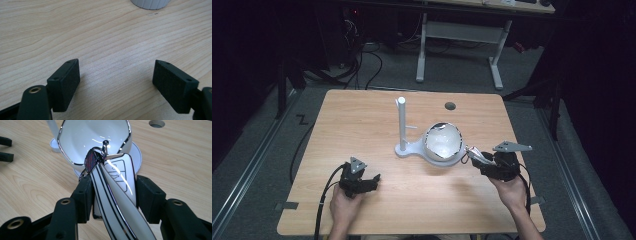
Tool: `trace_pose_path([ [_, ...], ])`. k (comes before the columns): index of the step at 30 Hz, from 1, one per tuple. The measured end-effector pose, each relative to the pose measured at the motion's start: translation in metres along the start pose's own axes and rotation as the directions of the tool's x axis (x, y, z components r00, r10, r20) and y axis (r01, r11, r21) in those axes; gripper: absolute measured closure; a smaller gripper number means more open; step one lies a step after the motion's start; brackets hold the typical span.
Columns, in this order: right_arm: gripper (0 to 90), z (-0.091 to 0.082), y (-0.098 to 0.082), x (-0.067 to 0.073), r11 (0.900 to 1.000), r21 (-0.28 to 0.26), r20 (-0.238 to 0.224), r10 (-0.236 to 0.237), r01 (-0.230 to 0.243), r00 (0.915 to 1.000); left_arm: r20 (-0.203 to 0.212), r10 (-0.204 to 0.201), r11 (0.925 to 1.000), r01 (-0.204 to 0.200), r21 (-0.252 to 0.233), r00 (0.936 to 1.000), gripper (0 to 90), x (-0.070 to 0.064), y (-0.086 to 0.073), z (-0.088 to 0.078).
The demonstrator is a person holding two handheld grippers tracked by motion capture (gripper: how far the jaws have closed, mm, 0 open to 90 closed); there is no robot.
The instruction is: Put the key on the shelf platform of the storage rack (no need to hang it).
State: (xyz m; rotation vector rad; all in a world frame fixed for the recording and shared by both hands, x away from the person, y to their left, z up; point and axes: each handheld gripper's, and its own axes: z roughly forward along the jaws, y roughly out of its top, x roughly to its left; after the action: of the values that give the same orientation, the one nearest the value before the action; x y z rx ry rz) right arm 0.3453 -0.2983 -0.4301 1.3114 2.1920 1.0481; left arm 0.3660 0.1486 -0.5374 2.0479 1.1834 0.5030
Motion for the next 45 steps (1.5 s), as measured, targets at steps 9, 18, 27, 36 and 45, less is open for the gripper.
trace_pose_path([
  [9,50.3,0.006,0.015,0.008,0.999,-0.005,-0.023,-0.034,0.034,0.9992,0.0,-0.001,1.0,0.001,-0.001,1.0,22.5,0.0,0.0,0.0],
  [18,50.3,0.019,0.028,0.014,0.999,0.009,-0.045,-0.052,0.052,0.9976,0.0,-0.001,1.0,0.001,-0.001,1.0,22.5,0.0,0.0,0.0],
  [27,50.3,0.031,0.041,0.016,0.997,0.018,-0.051,-0.068,0.069,0.9964,0.0,-0.001,1.0,0.001,-0.001,1.0,22.5,0.0,0.0,0.0],
  [36,50.3,0.045,0.052,0.018,0.996,0.032,-0.059,-0.078,0.079,0.9952,0.001,-0.002,1.0,0.002,-0.001,1.0,22.5,0.0,0.0,0.0],
  [45,50.3,0.057,0.056,0.02,0.995,0.044,-0.076,-0.084,0.088,0.9936,0.0,-0.001,1.0,0.001,-0.001,1.0,22.5,0.0,0.0,0.0],
])
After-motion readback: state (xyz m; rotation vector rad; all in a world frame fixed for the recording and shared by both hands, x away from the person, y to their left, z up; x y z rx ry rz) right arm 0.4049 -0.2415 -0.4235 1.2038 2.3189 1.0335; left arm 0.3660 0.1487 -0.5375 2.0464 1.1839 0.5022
